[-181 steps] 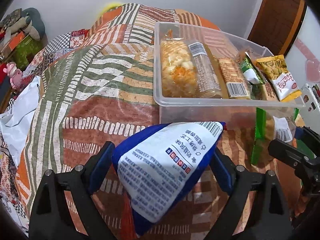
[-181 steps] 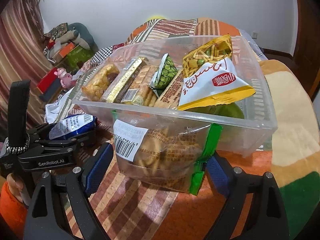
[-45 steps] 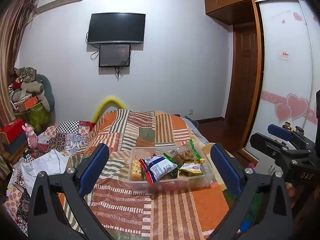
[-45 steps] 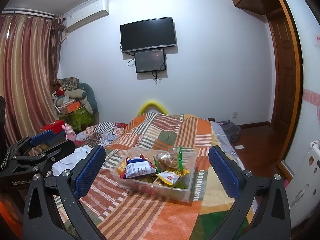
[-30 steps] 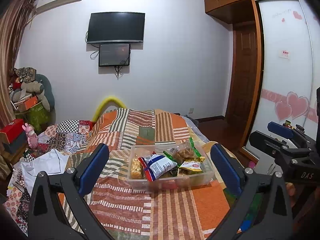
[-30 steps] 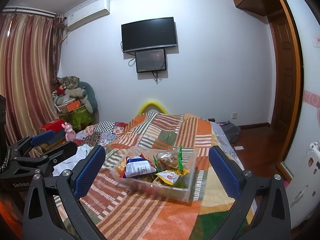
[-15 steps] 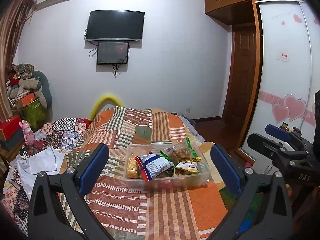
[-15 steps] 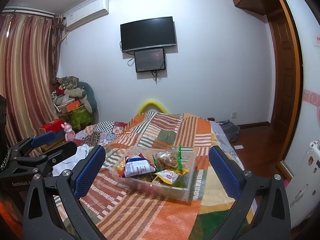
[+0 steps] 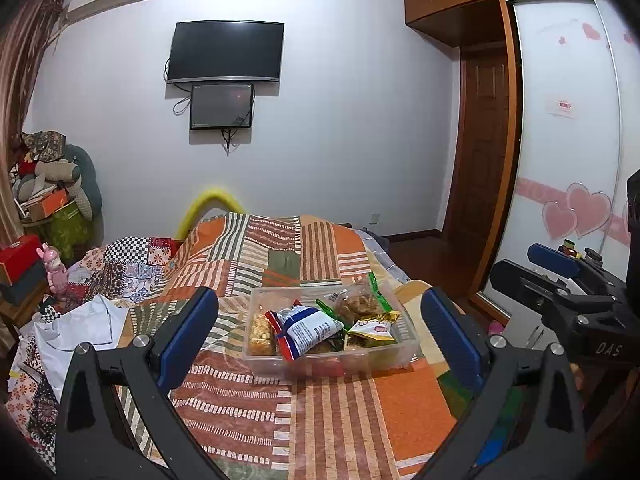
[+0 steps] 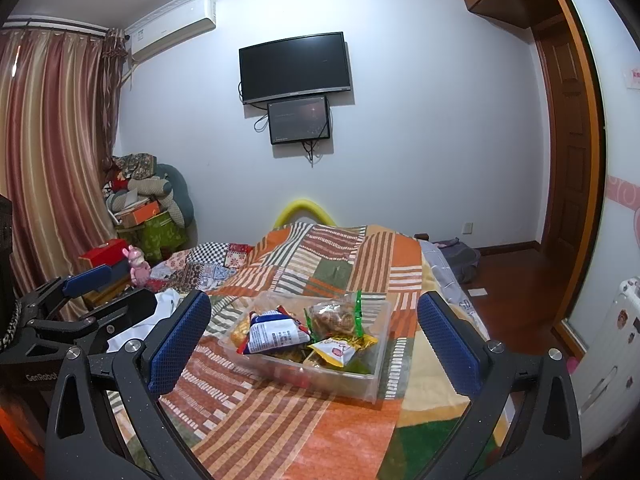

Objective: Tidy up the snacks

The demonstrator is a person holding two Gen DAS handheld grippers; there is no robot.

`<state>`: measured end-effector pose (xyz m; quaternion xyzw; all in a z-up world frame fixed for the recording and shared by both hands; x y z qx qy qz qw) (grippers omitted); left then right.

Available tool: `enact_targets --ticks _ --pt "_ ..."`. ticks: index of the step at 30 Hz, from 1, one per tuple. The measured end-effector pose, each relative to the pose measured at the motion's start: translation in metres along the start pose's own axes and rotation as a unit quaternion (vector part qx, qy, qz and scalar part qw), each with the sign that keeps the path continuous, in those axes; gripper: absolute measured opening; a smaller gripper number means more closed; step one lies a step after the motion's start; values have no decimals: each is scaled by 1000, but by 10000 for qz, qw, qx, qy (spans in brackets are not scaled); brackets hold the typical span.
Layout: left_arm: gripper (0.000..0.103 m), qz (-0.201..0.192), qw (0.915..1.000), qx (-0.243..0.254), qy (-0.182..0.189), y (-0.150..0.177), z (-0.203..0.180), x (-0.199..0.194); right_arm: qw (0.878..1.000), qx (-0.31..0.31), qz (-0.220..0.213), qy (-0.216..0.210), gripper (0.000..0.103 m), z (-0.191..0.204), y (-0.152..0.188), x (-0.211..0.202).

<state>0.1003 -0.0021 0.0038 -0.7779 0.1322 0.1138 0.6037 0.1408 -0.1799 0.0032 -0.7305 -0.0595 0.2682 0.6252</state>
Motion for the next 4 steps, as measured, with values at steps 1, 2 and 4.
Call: enact_targets --ticks 1,2,4 --pt "103 7 10000 -16 8 0 0 0 10000 1 1 0 103 0 0 0" --pt "103 25 10000 -41 16 0 1 0 10000 6 3 -2 103 0 0 0" --pt "103 71 9999 -97 24 -1 4 2 10000 13 10 -8 103 0 0 0"
Point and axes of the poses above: each gripper's, at about its wrist camera, not at the fingertips, and x roughly the way its jaws point, z to its left, y to its underside, the point moved 3 cm from there along x, roughly the way its jaws point, and after that the axes turned 11 degrees about -x, right-handed, at the moved point
